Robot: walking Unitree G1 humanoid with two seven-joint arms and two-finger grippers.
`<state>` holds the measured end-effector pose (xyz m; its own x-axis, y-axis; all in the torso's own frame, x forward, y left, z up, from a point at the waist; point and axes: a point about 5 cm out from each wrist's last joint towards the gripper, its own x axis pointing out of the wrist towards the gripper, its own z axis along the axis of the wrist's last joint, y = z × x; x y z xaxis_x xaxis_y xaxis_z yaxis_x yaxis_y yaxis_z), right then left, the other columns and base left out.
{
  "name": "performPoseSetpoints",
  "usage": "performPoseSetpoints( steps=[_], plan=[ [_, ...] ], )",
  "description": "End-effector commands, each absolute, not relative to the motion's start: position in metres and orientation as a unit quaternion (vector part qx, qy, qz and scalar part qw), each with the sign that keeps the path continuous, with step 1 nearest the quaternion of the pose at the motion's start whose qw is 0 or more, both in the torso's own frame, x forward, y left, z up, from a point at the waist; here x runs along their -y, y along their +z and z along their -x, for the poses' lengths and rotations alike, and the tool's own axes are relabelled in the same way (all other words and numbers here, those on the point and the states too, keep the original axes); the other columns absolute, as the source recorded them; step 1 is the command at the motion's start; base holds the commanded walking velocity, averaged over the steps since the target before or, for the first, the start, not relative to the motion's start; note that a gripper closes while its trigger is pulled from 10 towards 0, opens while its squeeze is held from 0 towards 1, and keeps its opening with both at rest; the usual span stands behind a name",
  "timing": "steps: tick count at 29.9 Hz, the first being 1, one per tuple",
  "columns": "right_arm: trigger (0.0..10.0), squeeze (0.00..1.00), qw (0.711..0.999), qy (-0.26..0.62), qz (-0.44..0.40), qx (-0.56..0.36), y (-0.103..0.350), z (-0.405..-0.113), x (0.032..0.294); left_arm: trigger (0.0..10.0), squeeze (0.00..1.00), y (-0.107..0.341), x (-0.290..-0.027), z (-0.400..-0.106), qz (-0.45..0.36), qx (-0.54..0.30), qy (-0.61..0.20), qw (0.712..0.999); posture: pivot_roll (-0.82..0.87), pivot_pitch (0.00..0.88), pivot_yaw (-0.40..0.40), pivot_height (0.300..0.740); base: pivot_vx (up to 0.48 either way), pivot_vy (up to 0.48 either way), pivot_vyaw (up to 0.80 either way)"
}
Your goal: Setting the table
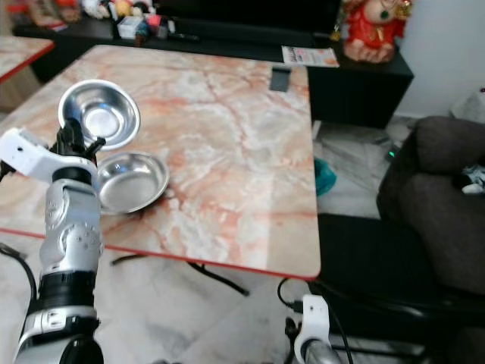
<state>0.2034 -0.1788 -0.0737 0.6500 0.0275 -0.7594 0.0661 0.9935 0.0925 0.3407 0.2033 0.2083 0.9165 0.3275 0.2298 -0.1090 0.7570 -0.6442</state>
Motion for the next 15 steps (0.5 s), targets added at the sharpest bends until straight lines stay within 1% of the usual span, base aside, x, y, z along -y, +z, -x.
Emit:
performPoseSetpoints(
  steps=[1,3,6,8,11,15],
  plan=[
    [10.0,0.0,0.904,-0.012,-0.054,-0.424,-0.075,-0.201,0.182,10.0,0.0,0.196,-0.189,-0.342,0.32,0.101,0.09,0.938,0.08,0.13,-0.06,0.74,0.0,0.0,0.0],
    [10.0,0.0,0.904,-0.011,-0.054,-0.425,-0.075,-0.201,0.181,10.0,0.0,0.193,-0.187,-0.341,0.333,0.081,0.091,0.935,0.07,0.129,-0.059,0.74,0.0,0.0,0.0],
    [10.0,0.0,0.904,-0.011,-0.055,-0.424,-0.075,-0.201,0.181,10.0,0.0,0.187,-0.193,-0.34,0.337,0.042,0.136,0.931,0.07,0.126,-0.059,0.74,0.0,0.0,0.0],
    [10.0,0.0,0.904,-0.011,-0.055,-0.424,-0.075,-0.202,0.181,10.0,0.0,0.187,-0.194,-0.339,0.34,0.038,0.141,0.929,0.07,0.126,-0.059,0.74,0.0,0.0,0.0],
    [10.0,0.0,0.904,-0.011,-0.055,-0.423,-0.075,-0.202,0.181,10.0,0.0,0.186,-0.202,-0.34,0.358,0.037,0.179,0.916,0.07,0.124,-0.059,0.74,0.0,0.0,0.0],
    [10.0,0.0,0.904,-0.011,-0.055,-0.423,-0.074,-0.202,0.18,10.0,0.0,0.187,-0.207,-0.341,0.35,0.033,0.198,0.915,0.06,0.121,-0.056,0.74,0.0,0.0,0.0]
  ],
)
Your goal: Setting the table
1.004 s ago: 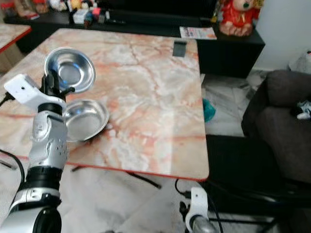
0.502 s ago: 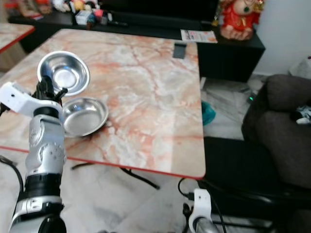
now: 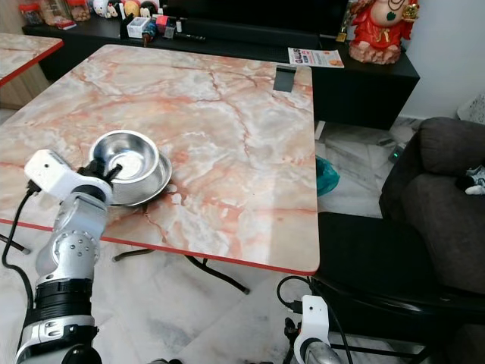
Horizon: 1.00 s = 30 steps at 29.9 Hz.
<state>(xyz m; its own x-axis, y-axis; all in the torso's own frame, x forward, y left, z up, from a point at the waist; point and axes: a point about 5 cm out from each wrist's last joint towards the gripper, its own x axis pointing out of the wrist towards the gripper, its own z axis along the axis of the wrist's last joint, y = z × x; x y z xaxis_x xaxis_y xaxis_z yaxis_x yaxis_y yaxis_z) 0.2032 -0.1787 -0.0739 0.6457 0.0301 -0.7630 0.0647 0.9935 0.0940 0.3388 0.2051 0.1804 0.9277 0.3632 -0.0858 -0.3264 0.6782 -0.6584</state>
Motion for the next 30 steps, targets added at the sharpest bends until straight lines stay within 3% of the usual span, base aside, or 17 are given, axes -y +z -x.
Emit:
performPoseSetpoints(
  steps=[1,30],
  plan=[
    [10.0,0.0,0.904,-0.011,-0.054,-0.423,-0.074,-0.202,0.181,10.0,0.0,0.187,-0.208,-0.341,0.35,0.027,0.203,0.914,0.06,0.12,-0.056,0.74,0.0,0.0,0.0],
    [10.0,0.0,0.902,-0.013,-0.063,-0.428,-0.076,-0.2,0.178,10.0,0.0,0.181,-0.195,-0.347,0.343,-0.046,0.174,0.922,0.07,0.122,-0.045,0.74,0.0,0.0,0.0]
  ],
)
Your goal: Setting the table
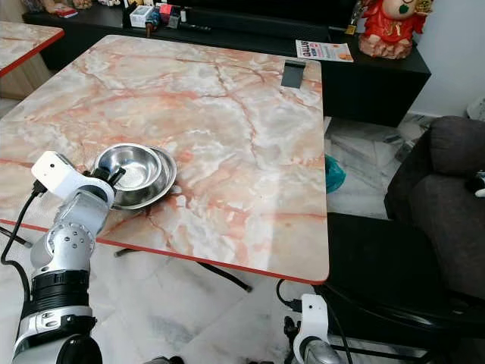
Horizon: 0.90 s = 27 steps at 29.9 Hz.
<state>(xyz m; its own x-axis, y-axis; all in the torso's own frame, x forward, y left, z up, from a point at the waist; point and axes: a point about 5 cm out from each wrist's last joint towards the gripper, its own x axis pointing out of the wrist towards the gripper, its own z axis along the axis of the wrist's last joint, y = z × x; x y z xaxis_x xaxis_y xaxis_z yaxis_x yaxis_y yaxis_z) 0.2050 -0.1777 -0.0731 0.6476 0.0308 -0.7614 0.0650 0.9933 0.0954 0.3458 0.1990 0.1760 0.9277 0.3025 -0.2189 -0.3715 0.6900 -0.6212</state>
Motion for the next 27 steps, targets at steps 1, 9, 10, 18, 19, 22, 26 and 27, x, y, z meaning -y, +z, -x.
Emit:
performPoseSetpoints(
  steps=[1,9,10,18,19,22,26,27],
  plan=[
    [10.0,0.0,0.902,-0.014,-0.063,-0.428,-0.076,-0.1999,0.1777,10.0,0.0,0.1806,-0.1943,-0.3469,0.342,-0.048,0.175,0.922,0.07,0.122,-0.046,0.74,0.0,0.0,0.0],
    [10.0,0.0,0.901,-0.015,-0.064,-0.429,-0.0765,-0.1989,0.1781,10.0,0.0,0.1757,-0.1915,-0.3463,0.341,-0.07,0.175,0.921,0.07,0.124,-0.046,0.74,0.0,0.0,0.0],
    [10.0,0.0,0.901,-0.015,-0.064,-0.429,-0.0765,-0.1989,0.1781,10.0,0.0,0.1757,-0.1915,-0.3463,0.341,-0.07,0.175,0.921,0.07,0.124,-0.046,0.74,0.0,0.0,0.0],
    [10.0,0.0,0.901,-0.014,-0.063,-0.43,-0.0765,-0.1988,0.1783,10.0,0.8,0.1742,-0.194,-0.3452,0.338,-0.074,0.181,0.921,0.07,0.126,-0.048,0.74,0.0,0.0,0.0],
    [10.0,0.0,0.901,-0.014,-0.063,-0.43,-0.0766,-0.1988,0.1784,10.0,0.0,0.1749,-0.1941,-0.3451,0.337,-0.073,0.181,0.921,0.07,0.126,-0.048,0.74,0.0,0.0,0.0],
    [10.0,0.0,0.901,-0.014,-0.063,-0.43,-0.0766,-0.1986,0.1787,10.0,0.0,0.1778,-0.1944,-0.3451,0.336,-0.068,0.18,0.922,0.07,0.128,-0.05,0.74,0.0,0.0,0.0],
    [10.0,0.0,0.9,-0.013,-0.062,-0.43,-0.0767,-0.1985,0.1787,10.0,0.0,0.1785,-0.195,-0.345,0.34,-0.066,0.182,0.92,0.07,0.128,-0.049,0.74,0.0,0.0,0.0],
    [10.0,0.0,0.9,-0.013,-0.062,-0.43,-0.0767,-0.1985,0.1787,10.0,0.0,0.1786,-0.195,-0.345,0.341,-0.066,0.183,0.92,0.07,0.128,-0.049,0.74,0.0,0.0,0.0]
  ],
)
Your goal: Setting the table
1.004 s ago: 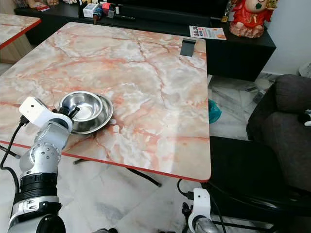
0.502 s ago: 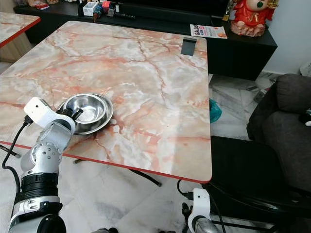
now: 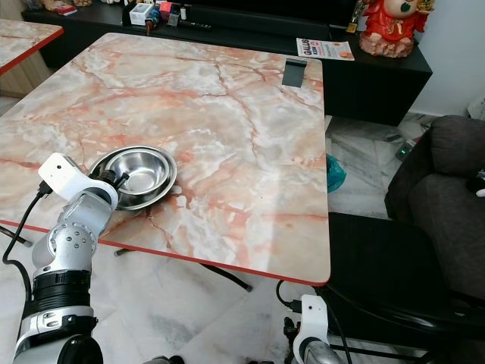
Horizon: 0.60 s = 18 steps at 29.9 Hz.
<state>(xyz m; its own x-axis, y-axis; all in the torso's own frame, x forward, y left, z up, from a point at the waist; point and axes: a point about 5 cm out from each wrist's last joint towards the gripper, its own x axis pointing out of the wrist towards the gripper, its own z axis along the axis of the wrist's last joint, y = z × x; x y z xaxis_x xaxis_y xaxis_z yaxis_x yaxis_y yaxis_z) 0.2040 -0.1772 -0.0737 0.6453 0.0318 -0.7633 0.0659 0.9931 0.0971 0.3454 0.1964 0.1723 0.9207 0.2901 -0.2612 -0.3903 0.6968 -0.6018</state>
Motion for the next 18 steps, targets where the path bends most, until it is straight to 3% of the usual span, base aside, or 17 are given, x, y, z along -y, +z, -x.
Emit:
performPoseSetpoints(
  steps=[1,11,17,18],
  plan=[
    [10.0,0.0,0.9,-0.014,-0.062,-0.43,-0.077,-0.198,0.179,10.0,0.0,0.181,-0.196,-0.345,0.33,-0.069,0.18,0.924,0.07,0.125,-0.051,0.74,0.0,0.0,0.0],
    [10.0,0.0,0.902,-0.013,-0.06,-0.427,-0.075,-0.202,0.18,10.0,0.0,0.219,-0.217,-0.346,0.27,-0.022,0.189,0.944,0.07,0.12,-0.056,0.74,0.0,0.0,0.0],
    [10.0,0.0,0.903,-0.009,-0.061,-0.425,-0.074,-0.204,0.178,10.0,0.0,0.255,-0.22,-0.343,0.191,0.081,0.161,0.965,0.08,0.119,-0.057,0.74,0.0,0.0,0.0],
    [10.0,0.0,0.903,-0.007,-0.061,-0.425,-0.074,-0.204,0.177,10.0,0.0,0.255,-0.222,-0.342,0.127,0.112,0.16,0.972,0.08,0.117,-0.058,0.74,0.0,0.0,0.0]
  ],
)
